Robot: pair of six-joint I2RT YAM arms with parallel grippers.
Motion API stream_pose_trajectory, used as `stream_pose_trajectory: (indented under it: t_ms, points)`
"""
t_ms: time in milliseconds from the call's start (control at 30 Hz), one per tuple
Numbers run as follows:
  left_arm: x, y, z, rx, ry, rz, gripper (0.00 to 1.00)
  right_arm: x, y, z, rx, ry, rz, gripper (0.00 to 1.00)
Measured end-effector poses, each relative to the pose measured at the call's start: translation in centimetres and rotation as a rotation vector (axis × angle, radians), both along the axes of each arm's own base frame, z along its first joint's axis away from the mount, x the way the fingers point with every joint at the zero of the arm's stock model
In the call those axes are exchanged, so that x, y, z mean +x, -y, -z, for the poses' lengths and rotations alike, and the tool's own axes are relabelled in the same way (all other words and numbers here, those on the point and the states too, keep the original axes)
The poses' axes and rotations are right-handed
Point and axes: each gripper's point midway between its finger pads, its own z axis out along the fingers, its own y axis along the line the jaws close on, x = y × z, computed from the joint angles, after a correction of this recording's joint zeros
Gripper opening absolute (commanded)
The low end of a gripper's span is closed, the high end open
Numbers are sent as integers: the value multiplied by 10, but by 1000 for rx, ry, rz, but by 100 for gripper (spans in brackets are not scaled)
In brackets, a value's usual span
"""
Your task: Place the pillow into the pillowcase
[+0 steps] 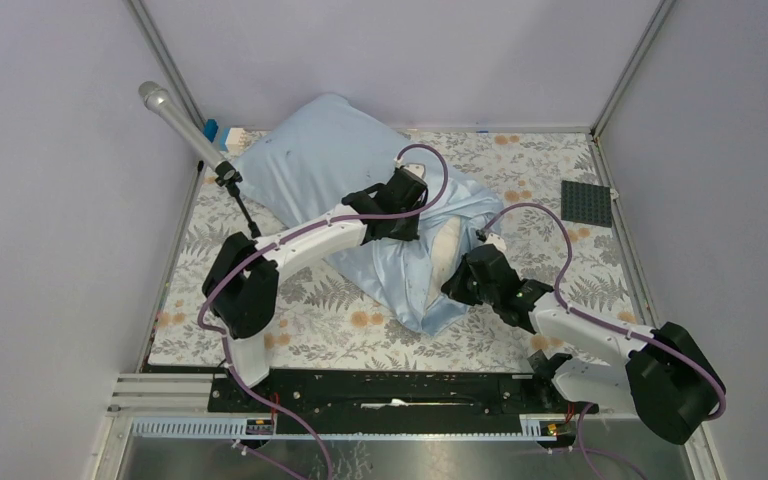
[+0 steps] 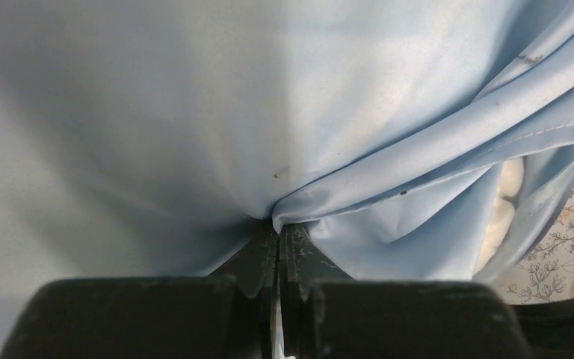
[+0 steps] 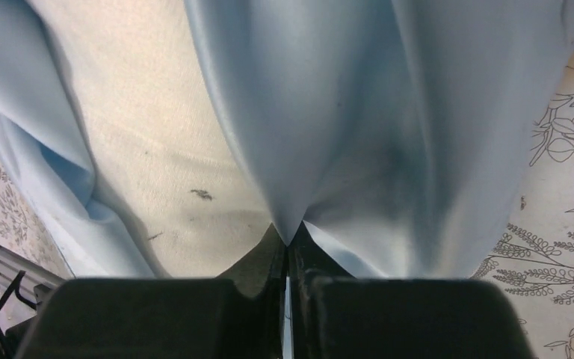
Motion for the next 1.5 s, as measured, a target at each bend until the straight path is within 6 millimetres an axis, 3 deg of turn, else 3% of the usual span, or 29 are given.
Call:
stream_pose_trajectory:
  t_ms: [167,367,500,567,633,800,900,1033,1100,1200,1300,1367,1500]
  points:
    - [7,7,8,-1,-12,-11,0,-13,1,-3,2,-16,-44,0]
    - [27,24,21,-42,-20,-47,0,-46,3,-22,11,-14,-207,0]
    - [29,27,29,-55,-38,-54,0,-59,6,-37,1,8,-288,0]
    - [28,28,32,-63,-40,-55,0,-59,5,-46,8,22,-301,0]
    - [28,28,36,-67,-36,-55,0,-55,-2,-68,35,57,-318,0]
    - [26,26,48,-60,-18,-61,0,-27,-25,-141,108,185,-318,0]
    - [26,26,49,-59,6,-65,0,-8,-26,-154,99,203,-268,0]
    - [16,27,43,-64,26,-56,0,13,-15,-138,96,170,-177,0]
    - [7,26,32,-63,28,-43,0,22,-10,-117,121,142,-134,0]
    - [-11,24,5,-65,36,-14,0,27,5,-67,140,49,-57,0]
    - [-36,21,-25,-65,40,27,0,17,15,-23,137,-55,-13,0]
    - [-49,22,-43,-70,48,51,0,14,15,-18,145,-68,-16,0]
    - [-70,21,-78,-95,84,85,0,17,13,-33,169,-15,-28,0]
